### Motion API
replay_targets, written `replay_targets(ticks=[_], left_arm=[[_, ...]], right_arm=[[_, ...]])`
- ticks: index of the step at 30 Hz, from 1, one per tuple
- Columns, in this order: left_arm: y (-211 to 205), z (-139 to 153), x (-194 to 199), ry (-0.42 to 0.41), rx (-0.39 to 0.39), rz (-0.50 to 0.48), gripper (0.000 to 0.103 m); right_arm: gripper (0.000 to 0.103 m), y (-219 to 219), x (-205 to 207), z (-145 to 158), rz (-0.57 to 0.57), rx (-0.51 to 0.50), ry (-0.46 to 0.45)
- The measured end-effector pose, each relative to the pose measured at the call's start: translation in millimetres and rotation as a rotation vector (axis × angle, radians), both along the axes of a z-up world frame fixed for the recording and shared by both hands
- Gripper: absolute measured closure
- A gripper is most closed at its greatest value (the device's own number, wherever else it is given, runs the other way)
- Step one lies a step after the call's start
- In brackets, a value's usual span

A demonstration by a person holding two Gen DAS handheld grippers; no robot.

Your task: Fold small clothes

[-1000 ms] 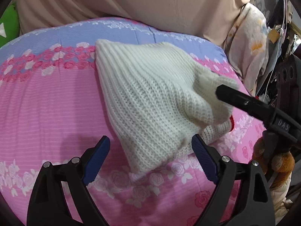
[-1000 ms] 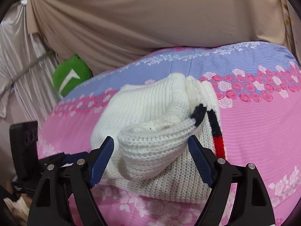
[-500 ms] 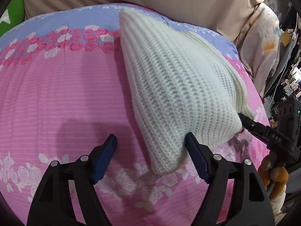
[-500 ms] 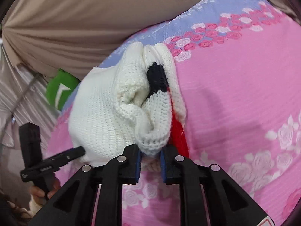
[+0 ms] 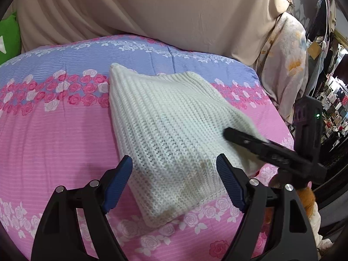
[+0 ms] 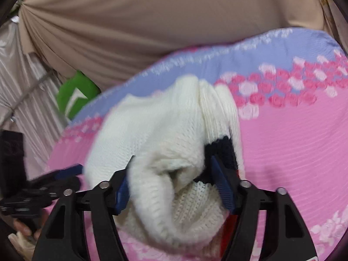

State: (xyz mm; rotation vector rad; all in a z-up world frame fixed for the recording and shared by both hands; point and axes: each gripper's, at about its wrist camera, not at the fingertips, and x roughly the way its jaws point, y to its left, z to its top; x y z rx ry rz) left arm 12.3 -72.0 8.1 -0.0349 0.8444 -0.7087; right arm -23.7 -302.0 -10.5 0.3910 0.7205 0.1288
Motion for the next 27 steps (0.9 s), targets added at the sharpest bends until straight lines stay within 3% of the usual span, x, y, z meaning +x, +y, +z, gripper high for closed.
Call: replay_targets(ticks=[1,3,5,7,9,10,12,14,19,23,25,27], left_arm=[[0.4,0.6,-0.5,-0.002,-0.001,-0.001,0.026],[2.5,3.0,-0.8,-0.011,-0.003,0.001,0.026],[3.7,2.4,-0.3,-0.010,-0.007,0.000,0.025],[-0.3,-4.9,2.7,0.005,0.004,-0.005,0.025],[-8.0,-18.2,6.5,0.035,0.035,-0.007,0.025],[-11.5,-23.3,7.0,0.041,0.051,-0.006,0.025],[-16.1,-33.3,8.4,0.042,0.085,0.003,0.024],[-15.1,-38.7,11.0,0.059,0.078,0.005,0.023],[-10.9,-42.6,14.3,0.082,0.060,0.015,0.021],[-14.4,-41.7,7.2,0.068,0.074,0.022,0.021],[-16.3,-41.8,4.5,0.059,0.088,0.024,0.021],[-17.2,-41.0,1.8,0.050,0.099,0.029,0.021]], right_arm=[[0.085,0.3,-8.3,9.4,0.032,0.054,-0.041],[0.085,-4.4,-40.3,38.9,0.045,0.142,-0.188],[0.085,-6.9,-60.4,53.5,0.027,0.128,-0.239],[0.086,-10.1,-60.1,36.2,-0.017,0.061,-0.159],[0.085,-13.9,-43.2,-8.8,-0.054,0.009,0.014],[0.087,-18.0,-41.4,-26.8,-0.048,0.052,0.030],[0.085,-22.2,-48.0,-20.5,-0.054,0.074,-0.005],[0.078,-22.4,-51.8,-6.1,-0.073,0.060,-0.032],[0.046,-34.0,-53.6,27.7,-0.117,0.034,-0.093],[0.041,-40.4,-24.9,40.7,-0.078,0.062,-0.111],[0.034,-35.5,-4.2,33.6,-0.053,0.038,-0.065],[0.033,-27.8,21.6,24.5,-0.042,-0.005,-0.005]])
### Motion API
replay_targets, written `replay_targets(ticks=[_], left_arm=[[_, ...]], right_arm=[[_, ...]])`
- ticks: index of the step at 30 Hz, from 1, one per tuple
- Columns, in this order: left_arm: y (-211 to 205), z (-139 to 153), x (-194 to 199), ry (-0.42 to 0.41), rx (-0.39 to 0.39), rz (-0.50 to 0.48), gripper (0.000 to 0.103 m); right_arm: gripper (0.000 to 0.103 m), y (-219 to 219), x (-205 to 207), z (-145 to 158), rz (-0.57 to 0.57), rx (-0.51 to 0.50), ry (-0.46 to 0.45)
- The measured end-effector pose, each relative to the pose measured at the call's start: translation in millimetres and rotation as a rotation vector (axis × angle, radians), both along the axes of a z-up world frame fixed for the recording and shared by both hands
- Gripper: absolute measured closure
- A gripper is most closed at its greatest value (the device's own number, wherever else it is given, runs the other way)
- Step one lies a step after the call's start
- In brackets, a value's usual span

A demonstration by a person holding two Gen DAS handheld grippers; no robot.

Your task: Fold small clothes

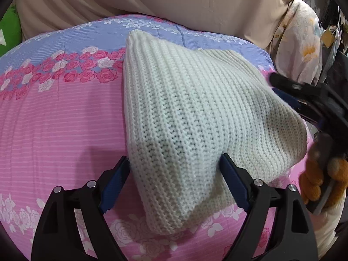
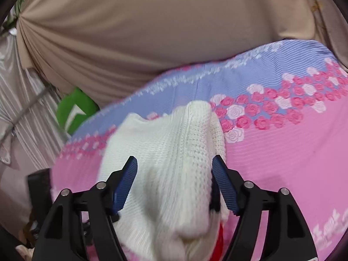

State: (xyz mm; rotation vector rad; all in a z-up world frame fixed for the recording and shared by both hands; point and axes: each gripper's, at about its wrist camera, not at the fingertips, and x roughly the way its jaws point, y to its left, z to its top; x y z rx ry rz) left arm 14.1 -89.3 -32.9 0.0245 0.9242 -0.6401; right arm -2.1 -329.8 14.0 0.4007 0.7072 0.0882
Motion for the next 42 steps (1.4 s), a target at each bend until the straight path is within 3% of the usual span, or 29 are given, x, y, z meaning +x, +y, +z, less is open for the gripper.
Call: replay_targets(ticks=[2,3,6,8,10,12,15,18,24,27,30,31,34,35,37,39,42], left_arm=[[-0.5,0.6,-1.1,-0.006,0.010,0.007,0.021],[-0.9,1.1,-2.2,-0.011,0.017,0.013,0.021],[-2.5,3.1,-3.4,-0.021,0.035,0.025,0.021],[-4.0,1.8,-4.8,-0.023,0.050,0.026,0.021],[-6.1,-0.4,-4.7,-0.017,0.057,0.024,0.021],[-7.1,-2.6,-4.2,-0.007,0.056,0.023,0.021],[-8.4,-4.9,-1.4,-0.003,0.059,0.021,0.021],[-9.2,-6.5,-1.8,0.000,0.062,0.020,0.020],[-0.1,9.1,-8.0,-0.022,0.033,0.032,0.022],[4.2,28.6,-11.2,-0.068,-0.003,0.030,0.022],[-2.0,31.5,-7.7,-0.073,-0.010,0.009,0.021],[-6.5,26.9,-4.3,-0.064,0.006,0.006,0.020],[-13.9,15.6,0.3,-0.067,0.054,0.013,0.016],[-11.8,17.1,0.6,-0.065,0.037,0.012,0.015],[-4.5,22.0,4.3,-0.044,-0.014,0.012,0.011],[4.3,23.8,14.3,-0.006,-0.062,0.044,0.008],[9.7,16.0,34.9,0.083,-0.110,0.081,0.006]], right_arm=[[0.063,5.9,16.0,0.7,0.017,-0.039,0.021],[0.089,8.3,18.5,7.8,0.030,-0.052,0.006],[0.091,8.7,9.6,39.9,0.050,-0.059,-0.112],[0.092,3.5,9.0,45.5,0.040,-0.066,-0.127],[0.092,-6.1,18.4,30.4,0.021,-0.060,-0.073],[0.092,-13.2,32.8,-1.5,-0.004,-0.079,0.037],[0.091,-23.6,29.2,-17.0,-0.016,-0.016,0.052],[0.084,-18.1,11.1,3.7,-0.041,-0.057,0.003],[0.084,4.7,-55.9,27.3,-0.017,-0.115,-0.073],[0.084,13.8,-72.3,7.0,-0.018,-0.180,0.005],[0.081,4.3,-68.6,-38.8,-0.034,-0.126,0.129],[0.074,2.1,-69.1,-44.1,-0.038,-0.100,0.133],[0.073,0.0,-73.3,-34.1,-0.044,-0.074,0.110],[0.071,0.8,-74.4,-27.9,-0.048,-0.083,0.091],[0.044,-2.1,-73.7,-17.5,-0.068,-0.089,0.058],[0.030,-7.1,-67.5,-16.0,-0.080,-0.078,0.045],[0.026,-15.4,-47.4,-32.6,-0.049,0.026,0.087]])
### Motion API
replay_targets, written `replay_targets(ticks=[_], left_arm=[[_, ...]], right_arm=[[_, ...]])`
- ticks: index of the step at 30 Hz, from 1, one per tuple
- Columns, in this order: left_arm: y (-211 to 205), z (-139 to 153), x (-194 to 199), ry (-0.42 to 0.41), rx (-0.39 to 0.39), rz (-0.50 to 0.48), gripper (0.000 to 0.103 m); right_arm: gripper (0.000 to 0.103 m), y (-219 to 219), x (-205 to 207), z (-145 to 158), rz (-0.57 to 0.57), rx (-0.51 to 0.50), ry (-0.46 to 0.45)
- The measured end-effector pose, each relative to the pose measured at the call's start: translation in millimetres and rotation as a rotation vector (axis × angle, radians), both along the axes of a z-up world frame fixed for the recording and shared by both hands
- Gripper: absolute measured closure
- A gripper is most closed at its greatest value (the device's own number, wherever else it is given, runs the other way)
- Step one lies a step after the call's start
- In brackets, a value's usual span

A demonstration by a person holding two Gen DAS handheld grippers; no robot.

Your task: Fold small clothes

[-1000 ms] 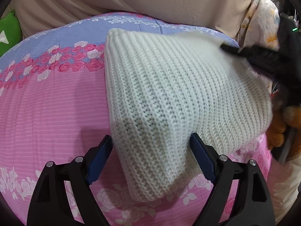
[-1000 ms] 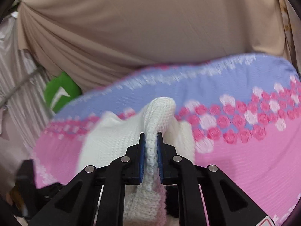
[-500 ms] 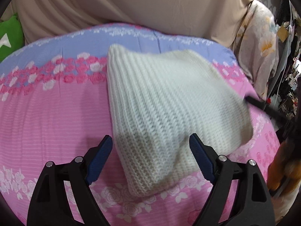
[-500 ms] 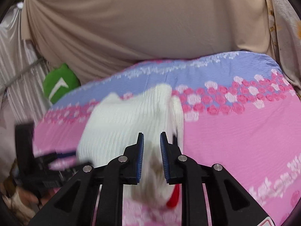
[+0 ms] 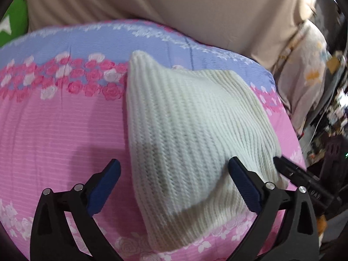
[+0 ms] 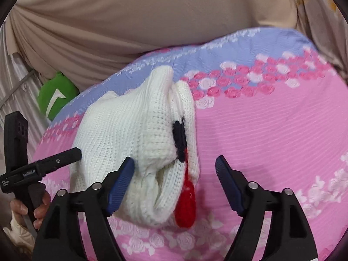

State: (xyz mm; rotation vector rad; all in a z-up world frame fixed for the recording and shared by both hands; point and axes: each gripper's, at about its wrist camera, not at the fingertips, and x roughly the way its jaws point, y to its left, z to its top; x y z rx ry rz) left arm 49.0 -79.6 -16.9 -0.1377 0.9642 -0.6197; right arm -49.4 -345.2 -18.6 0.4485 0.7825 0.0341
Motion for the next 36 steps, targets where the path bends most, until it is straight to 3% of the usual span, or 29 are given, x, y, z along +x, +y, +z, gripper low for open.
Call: replay_targets(ticks=[3,5,12,15,17,19,24,32,36], left_arm=[[-2.9,-18.5,16.6,0.100,-0.042,-0.004,0.005],[-3.9,-28.0,22.1,0.150,-0.094,-0.007,0.005],[-25.3,-24.4,21.7,0.118,-0.100,-0.053,0.005],[-30.6,-19.4,18.3,0.092,-0.088,-0.077,0.020],[-29.1,-10.4,17.2,0.070,-0.091,-0.090,0.041],[-23.0,-1.3,17.1,0.055,-0.099,-0.105,0.050],[-14.9,37.0,11.4,-0.026,-0.152,-0.176,0.057],[24.3,142.7,-3.8,-0.324,-0.257,-0.252,0.056],[50.0,179.7,4.6,-0.452,-0.268,-0.220,0.054]], right_arm=[[0.023,-6.5,19.0,-23.0,0.042,0.167,0.035],[0.017,-9.1,25.4,-28.2,0.056,0.227,0.022],[0.013,-2.1,39.1,-29.3,0.103,0.244,0.011],[0.018,0.2,44.7,-29.7,0.119,0.251,0.008],[0.030,0.8,45.7,-29.3,0.133,0.288,0.005],[0.043,2.6,45.2,-23.0,0.135,0.291,-0.011],[0.050,11.2,35.0,23.6,0.134,0.263,-0.124],[0.050,53.6,21.1,146.2,0.194,0.075,-0.404],[0.049,73.6,44.4,178.5,0.234,0.046,-0.481]])
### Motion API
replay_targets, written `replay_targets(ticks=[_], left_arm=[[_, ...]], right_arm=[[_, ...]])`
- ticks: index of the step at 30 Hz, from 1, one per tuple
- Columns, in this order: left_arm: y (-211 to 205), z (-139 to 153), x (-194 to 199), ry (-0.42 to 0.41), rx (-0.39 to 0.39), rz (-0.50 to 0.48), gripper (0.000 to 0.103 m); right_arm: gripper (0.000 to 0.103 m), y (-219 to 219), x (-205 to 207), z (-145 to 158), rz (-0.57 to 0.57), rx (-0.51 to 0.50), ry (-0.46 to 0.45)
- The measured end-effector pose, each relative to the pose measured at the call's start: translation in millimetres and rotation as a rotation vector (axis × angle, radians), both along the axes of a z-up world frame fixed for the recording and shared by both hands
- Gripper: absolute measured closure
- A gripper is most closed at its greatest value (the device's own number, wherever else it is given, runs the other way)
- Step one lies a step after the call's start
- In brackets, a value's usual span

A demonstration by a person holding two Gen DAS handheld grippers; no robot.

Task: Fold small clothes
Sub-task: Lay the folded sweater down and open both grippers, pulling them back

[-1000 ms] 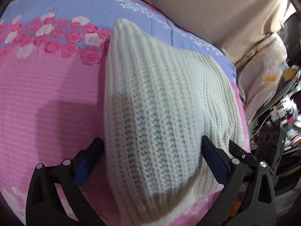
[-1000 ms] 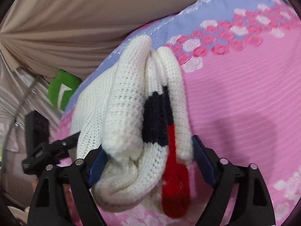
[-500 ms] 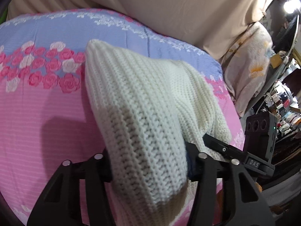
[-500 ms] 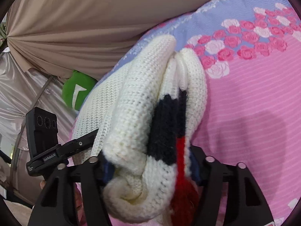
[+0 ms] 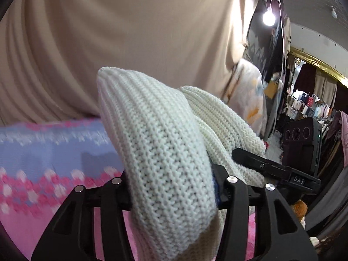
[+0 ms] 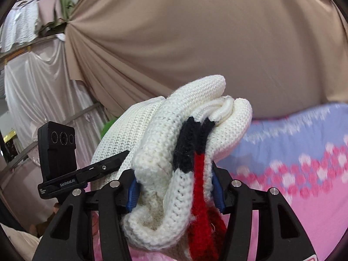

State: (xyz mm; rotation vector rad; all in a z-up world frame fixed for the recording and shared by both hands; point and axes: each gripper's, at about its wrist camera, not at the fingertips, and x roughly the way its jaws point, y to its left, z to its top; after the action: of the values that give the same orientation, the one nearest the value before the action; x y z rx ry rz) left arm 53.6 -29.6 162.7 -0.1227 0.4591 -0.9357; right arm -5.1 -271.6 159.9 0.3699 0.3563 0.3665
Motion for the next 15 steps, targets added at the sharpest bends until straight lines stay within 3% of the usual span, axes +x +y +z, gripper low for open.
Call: replay_targets(ticks=[2,5,8,9,10,12,15], left_arm=[[7.6,-0.4,18.8,0.001,0.011,0.041,0.050],[14.3,-37.1,66.2,0.069,0.078,0.128,0.041],[19.4,-124.3,123.3,0.279,0.220,0.240,0.042],[26.0,-148.1,131.6,0.350,0.253,0.279,0.046],[35.7,-166.0,133.5,0.392,0.268,0.318,0.046],[64.2,-172.9,121.2,0.381,0.160,0.312,0.044],[82.9,-153.4,103.5,0.354,0.092,0.332,0.045]], right_arm=[[0.047,6.6,24.5,-3.4,0.009,0.004,0.014],[0.039,14.5,78.9,-46.8,-0.006,0.016,0.105],[0.045,16.4,119.7,-123.9,-0.112,-0.037,0.302],[0.053,15.2,120.5,-148.2,-0.150,-0.056,0.364],[0.054,13.4,114.1,-158.9,-0.159,-0.052,0.378],[0.054,11.3,93.3,-162.3,-0.179,-0.051,0.357],[0.055,17.2,75.3,-136.6,-0.177,-0.091,0.278]])
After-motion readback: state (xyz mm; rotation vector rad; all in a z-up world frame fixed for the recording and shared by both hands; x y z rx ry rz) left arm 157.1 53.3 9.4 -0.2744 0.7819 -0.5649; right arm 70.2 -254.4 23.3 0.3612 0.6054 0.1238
